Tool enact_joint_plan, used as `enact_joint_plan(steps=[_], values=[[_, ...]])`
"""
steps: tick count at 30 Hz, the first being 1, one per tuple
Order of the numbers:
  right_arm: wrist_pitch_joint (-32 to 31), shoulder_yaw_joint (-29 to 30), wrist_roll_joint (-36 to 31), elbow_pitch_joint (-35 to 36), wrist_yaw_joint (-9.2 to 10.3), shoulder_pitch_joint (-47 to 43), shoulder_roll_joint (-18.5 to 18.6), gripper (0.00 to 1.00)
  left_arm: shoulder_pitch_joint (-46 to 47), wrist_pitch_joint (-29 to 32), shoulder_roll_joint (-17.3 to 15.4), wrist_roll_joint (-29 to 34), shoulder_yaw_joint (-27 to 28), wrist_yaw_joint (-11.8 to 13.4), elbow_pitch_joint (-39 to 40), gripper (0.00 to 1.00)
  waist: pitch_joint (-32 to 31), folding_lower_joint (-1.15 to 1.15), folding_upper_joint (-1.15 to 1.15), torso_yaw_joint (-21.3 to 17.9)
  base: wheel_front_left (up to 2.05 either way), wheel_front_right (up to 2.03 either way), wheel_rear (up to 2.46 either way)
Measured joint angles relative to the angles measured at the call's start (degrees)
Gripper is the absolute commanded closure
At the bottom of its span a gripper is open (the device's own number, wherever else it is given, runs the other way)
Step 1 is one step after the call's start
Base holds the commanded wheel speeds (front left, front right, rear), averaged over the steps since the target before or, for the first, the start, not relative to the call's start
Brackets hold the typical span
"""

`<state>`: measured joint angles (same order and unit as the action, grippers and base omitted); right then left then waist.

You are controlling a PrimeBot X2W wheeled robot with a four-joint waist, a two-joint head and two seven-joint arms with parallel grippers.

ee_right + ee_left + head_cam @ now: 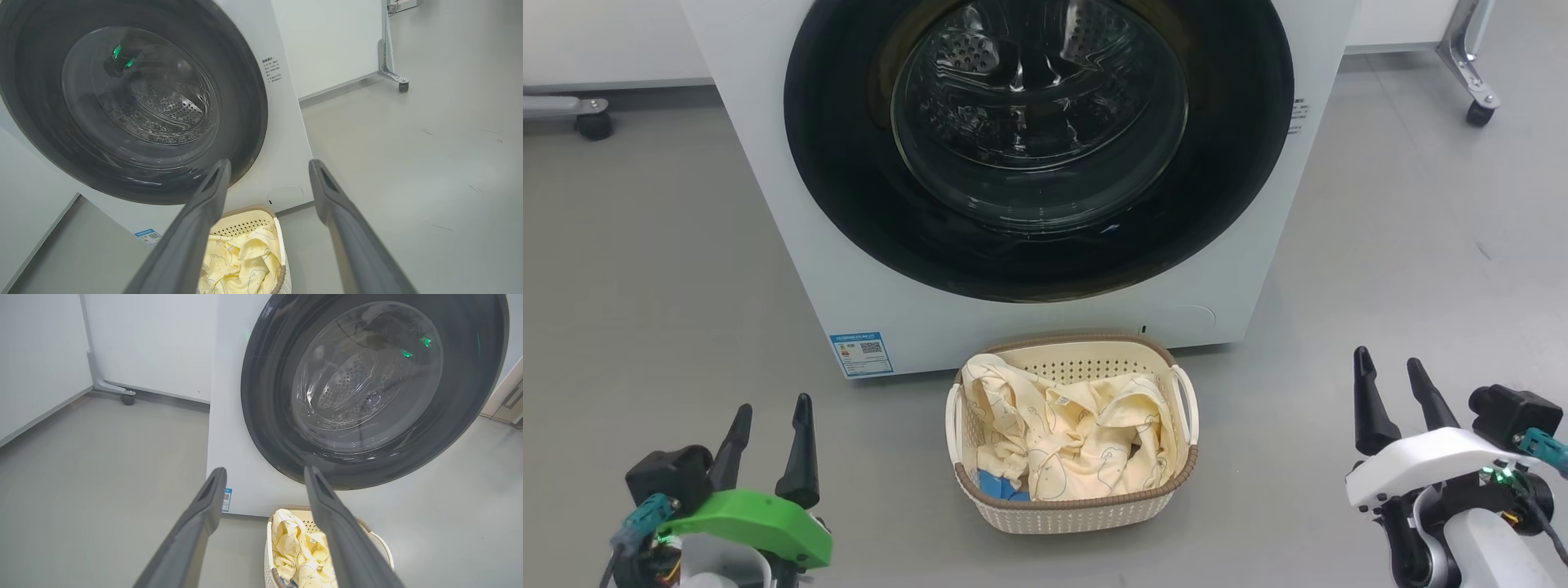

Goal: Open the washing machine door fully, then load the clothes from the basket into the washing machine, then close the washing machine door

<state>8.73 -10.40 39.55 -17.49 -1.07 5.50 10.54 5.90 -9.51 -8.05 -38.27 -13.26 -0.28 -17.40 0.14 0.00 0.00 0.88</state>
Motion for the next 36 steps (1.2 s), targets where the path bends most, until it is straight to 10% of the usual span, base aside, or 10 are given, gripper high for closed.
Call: enact_joint_plan(steps=[36], values=[[5.5,-2.9,-19.6,0.4,3.83,0.0,-1.5,0.0,0.2,-4.8,2.0,19.6,-0.3,2.5,-4.5,0.0,-0.2,0.0,0.0,0.1,0.0,0.0,0.0]])
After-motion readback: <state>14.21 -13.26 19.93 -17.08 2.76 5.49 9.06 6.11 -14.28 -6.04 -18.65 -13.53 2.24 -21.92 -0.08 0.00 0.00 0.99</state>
